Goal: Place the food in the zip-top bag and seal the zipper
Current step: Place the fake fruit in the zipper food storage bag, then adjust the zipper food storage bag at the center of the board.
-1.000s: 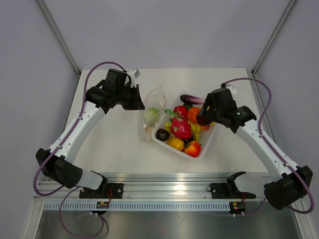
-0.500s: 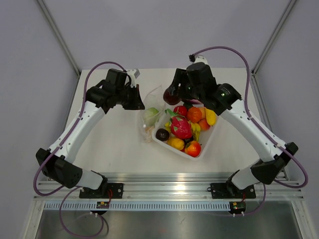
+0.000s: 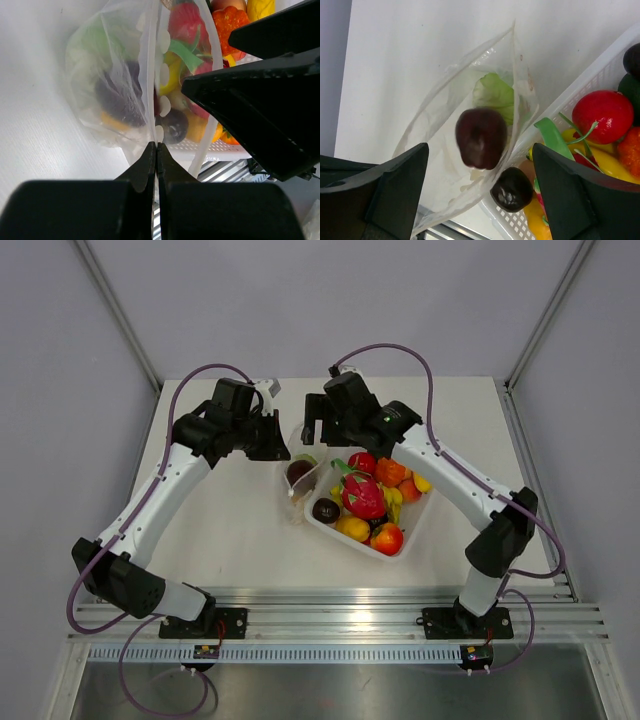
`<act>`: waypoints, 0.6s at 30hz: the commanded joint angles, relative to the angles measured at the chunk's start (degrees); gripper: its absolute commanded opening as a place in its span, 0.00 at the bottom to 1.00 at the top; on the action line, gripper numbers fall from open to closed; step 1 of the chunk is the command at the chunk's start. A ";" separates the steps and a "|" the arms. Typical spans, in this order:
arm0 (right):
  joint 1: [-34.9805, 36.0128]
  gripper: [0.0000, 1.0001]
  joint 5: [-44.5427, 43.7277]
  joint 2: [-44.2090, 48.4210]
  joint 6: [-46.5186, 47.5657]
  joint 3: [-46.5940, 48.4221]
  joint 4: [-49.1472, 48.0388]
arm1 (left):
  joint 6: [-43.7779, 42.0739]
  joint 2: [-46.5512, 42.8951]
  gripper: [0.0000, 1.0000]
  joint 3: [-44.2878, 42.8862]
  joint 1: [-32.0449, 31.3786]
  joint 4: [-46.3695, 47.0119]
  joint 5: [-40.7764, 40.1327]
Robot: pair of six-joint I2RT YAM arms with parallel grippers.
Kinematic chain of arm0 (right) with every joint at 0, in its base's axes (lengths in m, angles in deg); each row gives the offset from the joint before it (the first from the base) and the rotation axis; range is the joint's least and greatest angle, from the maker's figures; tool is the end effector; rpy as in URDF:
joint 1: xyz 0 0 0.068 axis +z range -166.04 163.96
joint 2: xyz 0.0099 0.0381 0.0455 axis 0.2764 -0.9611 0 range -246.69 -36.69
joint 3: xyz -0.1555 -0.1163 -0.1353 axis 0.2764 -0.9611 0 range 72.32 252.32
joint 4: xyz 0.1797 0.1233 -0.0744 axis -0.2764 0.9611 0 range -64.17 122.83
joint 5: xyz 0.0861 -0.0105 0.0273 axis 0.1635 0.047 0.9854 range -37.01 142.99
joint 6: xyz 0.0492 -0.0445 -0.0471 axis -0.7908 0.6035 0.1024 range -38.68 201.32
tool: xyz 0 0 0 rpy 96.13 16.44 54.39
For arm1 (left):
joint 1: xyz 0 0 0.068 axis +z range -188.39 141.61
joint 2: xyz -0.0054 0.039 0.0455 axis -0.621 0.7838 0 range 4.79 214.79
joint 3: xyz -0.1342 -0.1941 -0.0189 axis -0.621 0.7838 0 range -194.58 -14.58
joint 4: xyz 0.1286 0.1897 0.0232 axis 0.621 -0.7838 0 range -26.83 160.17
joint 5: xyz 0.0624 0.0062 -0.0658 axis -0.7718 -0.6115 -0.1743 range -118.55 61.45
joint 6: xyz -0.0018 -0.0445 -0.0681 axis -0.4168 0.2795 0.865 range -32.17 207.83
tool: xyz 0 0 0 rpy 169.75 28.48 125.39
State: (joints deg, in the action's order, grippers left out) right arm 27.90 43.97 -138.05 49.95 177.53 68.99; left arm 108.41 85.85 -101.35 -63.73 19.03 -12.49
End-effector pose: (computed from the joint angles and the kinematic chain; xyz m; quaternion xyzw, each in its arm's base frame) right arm 0.2833 0.2577 0.3185 -0.0652 0.8992 0.2045 0.3813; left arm 0.2527 -0.1412 0.3170 0.0910 0.9133 -0.2655 0.2953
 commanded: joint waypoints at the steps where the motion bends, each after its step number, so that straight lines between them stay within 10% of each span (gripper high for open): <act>1: 0.53 0.92 -1.95 4.67 1.23 1.85 -2.37 | -0.36 -2.13 0.00 -1.13 -0.32 1.65 0.47; 18: -1.58 0.68 0.48 3.72 0.52 -6.86 -1.76 | -0.28 -2.74 0.00 -0.60 -0.32 2.00 0.65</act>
State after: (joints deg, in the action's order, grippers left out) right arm 26.44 41.63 -131.98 50.23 170.16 68.05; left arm 108.41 85.83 -101.35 -63.73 19.06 -12.47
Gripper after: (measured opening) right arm 0.686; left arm 0.005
